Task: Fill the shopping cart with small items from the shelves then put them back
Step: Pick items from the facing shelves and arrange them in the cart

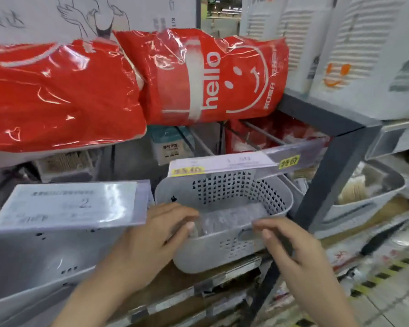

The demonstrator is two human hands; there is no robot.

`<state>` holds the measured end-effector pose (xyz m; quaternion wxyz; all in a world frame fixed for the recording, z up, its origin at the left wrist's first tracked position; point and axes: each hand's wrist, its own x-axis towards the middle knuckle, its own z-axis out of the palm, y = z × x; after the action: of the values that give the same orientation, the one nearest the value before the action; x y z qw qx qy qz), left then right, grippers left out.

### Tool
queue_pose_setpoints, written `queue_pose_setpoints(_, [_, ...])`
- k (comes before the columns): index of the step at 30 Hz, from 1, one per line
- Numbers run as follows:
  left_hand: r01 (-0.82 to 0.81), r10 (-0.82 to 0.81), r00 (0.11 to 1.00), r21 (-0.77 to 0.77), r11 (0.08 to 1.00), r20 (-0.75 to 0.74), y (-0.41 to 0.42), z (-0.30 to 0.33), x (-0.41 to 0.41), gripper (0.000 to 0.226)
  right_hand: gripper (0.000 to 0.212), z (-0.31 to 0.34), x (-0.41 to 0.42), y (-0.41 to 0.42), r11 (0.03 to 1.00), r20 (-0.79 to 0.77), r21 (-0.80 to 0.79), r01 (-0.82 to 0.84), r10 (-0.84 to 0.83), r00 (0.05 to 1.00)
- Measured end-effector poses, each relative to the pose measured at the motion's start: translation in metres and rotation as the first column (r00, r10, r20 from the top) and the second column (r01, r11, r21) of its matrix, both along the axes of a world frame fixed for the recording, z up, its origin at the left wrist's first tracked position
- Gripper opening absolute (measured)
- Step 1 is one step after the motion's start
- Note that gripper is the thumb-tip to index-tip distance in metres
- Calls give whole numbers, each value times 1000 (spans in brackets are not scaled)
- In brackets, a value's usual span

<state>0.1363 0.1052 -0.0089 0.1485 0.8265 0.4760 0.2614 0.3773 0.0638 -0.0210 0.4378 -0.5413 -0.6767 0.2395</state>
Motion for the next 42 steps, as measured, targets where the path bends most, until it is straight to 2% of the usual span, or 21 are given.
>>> queue_pose_setpoints(3, [-22,24,998,48,999,-52,17,0,10,47,17,2,9,35,998,97,8,-67,66,993])
queue_pose_setpoints(5, [-54,56,991,16,998,-124,26,0,13,33,19,-1,14,58,993,190,-36,-116,121,974])
queue_pose_setpoints(7, [-68,61,981,-30,997,-186,36,-2,15,27,18,-4,17,81,978,252,-132,-160,189,949])
queue_pose_setpoints(11, [-140,77,934,-157,978,-349,50,-5,23,32,21,-6,12,118,921,344,-338,-191,310,886])
queue_pose_setpoints(16, [-207,64,898,-289,935,-435,66,-8,31,35,42,-1,-7,140,828,547,-521,-209,512,662])
queue_pose_setpoints(19, [-280,66,831,-312,908,-552,77,-12,37,30,53,0,-32,153,743,520,-612,-273,637,569])
queue_pose_setpoints(21, [-323,49,741,-291,901,-670,85,-16,40,28,62,-4,-43,164,694,508,-655,-297,696,507])
queue_pose_setpoints(23, [-326,-36,640,-314,892,-767,92,-22,42,32,69,-10,-46,173,675,547,-689,-262,722,423])
queue_pose_setpoints(25, [-333,-133,567,-374,866,-813,100,-30,43,37,70,-18,-44,177,667,571,-714,-214,731,374])
queue_pose_setpoints(28, [-342,-246,437,-413,844,-865,107,-40,47,41,57,-27,-44,179,652,578,-732,-196,747,329])
queue_pose_setpoints(30, [-367,-316,399,-466,805,-861,110,-43,50,40,57,-29,-45,181,643,567,-740,-198,755,330])
queue_pose_setpoints(35, [-410,-340,382,-487,771,-859,115,-47,52,33,61,-32,-44,187,648,568,-735,-199,749,343])
queue_pose_setpoints(42, [-398,-255,477,-465,790,-841,114,-35,48,31,64,-32,-45,190,630,550,-750,-201,763,340])
